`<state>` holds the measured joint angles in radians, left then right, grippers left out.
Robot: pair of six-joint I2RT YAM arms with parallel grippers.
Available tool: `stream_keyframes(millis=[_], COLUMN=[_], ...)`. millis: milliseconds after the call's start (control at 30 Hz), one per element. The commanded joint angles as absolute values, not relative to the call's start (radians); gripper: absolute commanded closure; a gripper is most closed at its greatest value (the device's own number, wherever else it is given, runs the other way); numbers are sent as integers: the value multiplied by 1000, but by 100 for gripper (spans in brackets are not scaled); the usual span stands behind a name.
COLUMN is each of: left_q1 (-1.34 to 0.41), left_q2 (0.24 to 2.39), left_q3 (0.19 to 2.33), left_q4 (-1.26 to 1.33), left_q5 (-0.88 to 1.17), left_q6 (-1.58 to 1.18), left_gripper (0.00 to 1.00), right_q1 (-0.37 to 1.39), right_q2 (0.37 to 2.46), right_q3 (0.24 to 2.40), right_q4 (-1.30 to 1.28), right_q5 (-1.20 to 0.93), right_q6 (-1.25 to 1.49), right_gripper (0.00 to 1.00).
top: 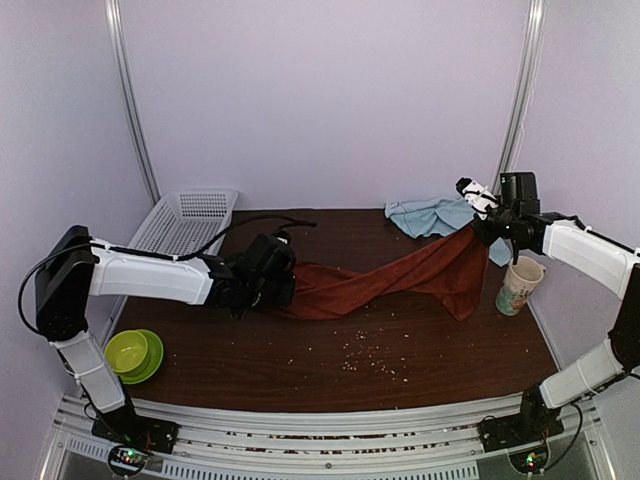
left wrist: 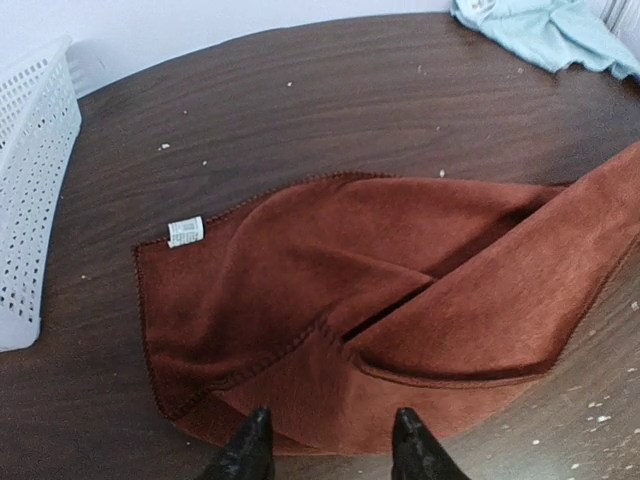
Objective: Roll the towels
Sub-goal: Flatten out the towel at the center of the board.
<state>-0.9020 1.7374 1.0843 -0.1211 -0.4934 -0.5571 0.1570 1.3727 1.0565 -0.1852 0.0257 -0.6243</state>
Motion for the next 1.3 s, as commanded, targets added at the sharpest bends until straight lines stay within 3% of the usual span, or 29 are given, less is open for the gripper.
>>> stream_keyframes(millis=[0, 167, 300, 500, 733, 900, 1267], left_q1=[-898, -892, -808, -626, -594, -568, -555], left_q2=[1626, 1570, 1593, 1706, 1937, 1997, 2064], left_q3=[1049, 1063, 1126, 1186, 1325, 1308, 1273], left_q4=[-5, 12, -23, -31, -105, -75, -54], left_q5=[-435, -445, -345, -44, 142, 199, 315], left_q6=[-502, -307, -217, -242, -188, -217, -229], left_gripper=[52, 22, 9, 11, 20, 25, 45], right_q1=[152, 152, 152, 152, 151, 152, 152], right_q2=[1379, 1384, 1392, 1389, 1391, 1390, 1400], right_q3=[1077, 1081, 1092, 1089, 1086, 1079, 1071], right_q4=[-190, -196, -219, -235, -245, -257, -249], right_q5=[33, 24, 18, 3, -3, -6, -3], right_q6=[-613, -612, -614, -611, -607, -610, -611], right_gripper=[100, 100, 100, 100, 100, 100, 100])
